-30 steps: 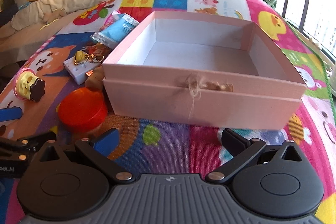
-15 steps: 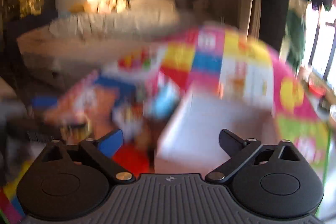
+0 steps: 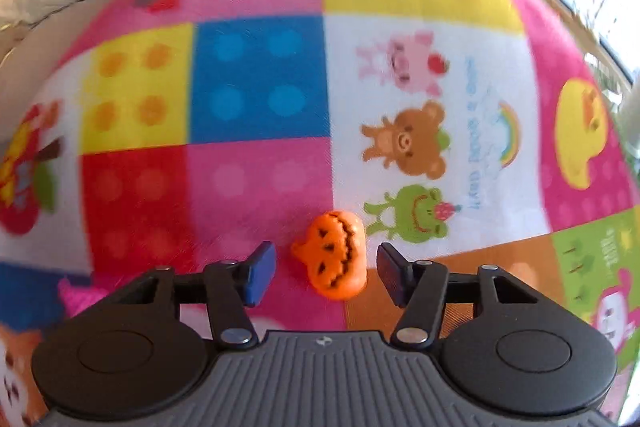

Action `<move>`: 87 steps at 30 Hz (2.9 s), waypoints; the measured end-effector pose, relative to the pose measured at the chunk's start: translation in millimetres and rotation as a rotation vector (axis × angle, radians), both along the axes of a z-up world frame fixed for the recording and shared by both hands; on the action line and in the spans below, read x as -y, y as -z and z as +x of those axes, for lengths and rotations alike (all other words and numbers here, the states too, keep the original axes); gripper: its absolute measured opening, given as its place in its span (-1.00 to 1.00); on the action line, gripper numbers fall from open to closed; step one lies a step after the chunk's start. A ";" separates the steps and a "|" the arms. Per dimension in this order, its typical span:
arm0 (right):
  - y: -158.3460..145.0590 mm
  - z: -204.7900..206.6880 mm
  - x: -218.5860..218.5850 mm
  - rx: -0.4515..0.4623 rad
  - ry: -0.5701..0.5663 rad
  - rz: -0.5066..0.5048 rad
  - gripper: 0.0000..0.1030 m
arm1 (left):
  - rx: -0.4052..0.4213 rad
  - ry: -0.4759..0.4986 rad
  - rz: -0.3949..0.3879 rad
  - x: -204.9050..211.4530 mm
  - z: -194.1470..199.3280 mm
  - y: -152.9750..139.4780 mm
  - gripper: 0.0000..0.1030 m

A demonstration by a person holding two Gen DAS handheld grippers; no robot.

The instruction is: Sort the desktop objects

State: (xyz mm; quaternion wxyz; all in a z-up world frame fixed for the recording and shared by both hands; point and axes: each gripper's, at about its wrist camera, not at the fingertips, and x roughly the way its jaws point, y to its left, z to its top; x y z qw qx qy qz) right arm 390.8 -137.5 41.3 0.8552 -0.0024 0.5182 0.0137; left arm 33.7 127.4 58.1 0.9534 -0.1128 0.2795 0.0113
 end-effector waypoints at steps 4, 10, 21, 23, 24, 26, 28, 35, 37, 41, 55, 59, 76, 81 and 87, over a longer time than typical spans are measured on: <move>6.0 0.4 -2.9 0.011 -0.021 0.008 -0.33 | -0.018 0.003 -0.004 1.2 2.2 5.9 1.00; -75.2 -113.6 -6.5 0.235 -0.265 0.195 -0.33 | -0.026 0.092 0.051 26.5 -9.0 6.0 1.00; -51.5 -323.1 66.1 0.115 -0.431 0.370 -0.33 | -0.057 0.248 0.228 98.0 -32.2 19.2 1.00; -25.8 -334.7 70.3 0.065 -0.421 0.330 -0.33 | -0.078 0.237 0.236 100.1 -31.4 22.4 1.00; -15.8 -335.5 70.5 0.056 -0.417 0.306 -0.33 | -0.083 0.230 0.241 100.3 -31.6 22.6 1.00; -7.9 -336.9 76.0 0.073 -0.397 0.267 -0.06 | -0.082 0.214 0.256 97.6 -34.3 20.1 1.00; -16.2 -339.5 95.2 0.159 -0.357 0.271 0.39 | -0.077 0.202 0.260 92.4 -37.3 17.5 1.00; -40.8 -345.5 177.6 0.474 0.038 0.180 0.49 | -0.089 0.186 0.206 91.3 -27.9 22.1 1.00; -30.6 -336.3 191.6 0.466 0.114 0.207 0.49 | -0.086 0.192 0.202 94.8 -27.5 22.7 1.00; -11.5 -314.2 191.2 0.394 0.105 0.343 0.48 | -0.090 0.202 0.224 95.7 -31.7 24.2 1.00; -30.6 -332.9 109.3 0.536 -0.153 0.268 0.55 | -0.065 0.228 0.216 99.6 -33.6 20.4 1.00; -26.7 -356.0 98.4 0.493 -0.243 0.254 0.55 | -0.037 0.313 0.244 131.3 -34.4 17.6 1.00; -4.7 -389.1 101.2 0.462 -0.282 0.181 0.38 | -0.168 0.354 0.240 166.9 7.6 47.2 0.34; 1.0 -390.7 92.0 0.439 -0.324 0.192 0.38 | -0.186 0.382 0.263 151.7 -19.6 44.3 0.34; 13.1 -394.3 72.5 0.392 -0.409 0.158 0.38 | -0.208 0.450 0.305 129.3 -59.7 38.5 0.51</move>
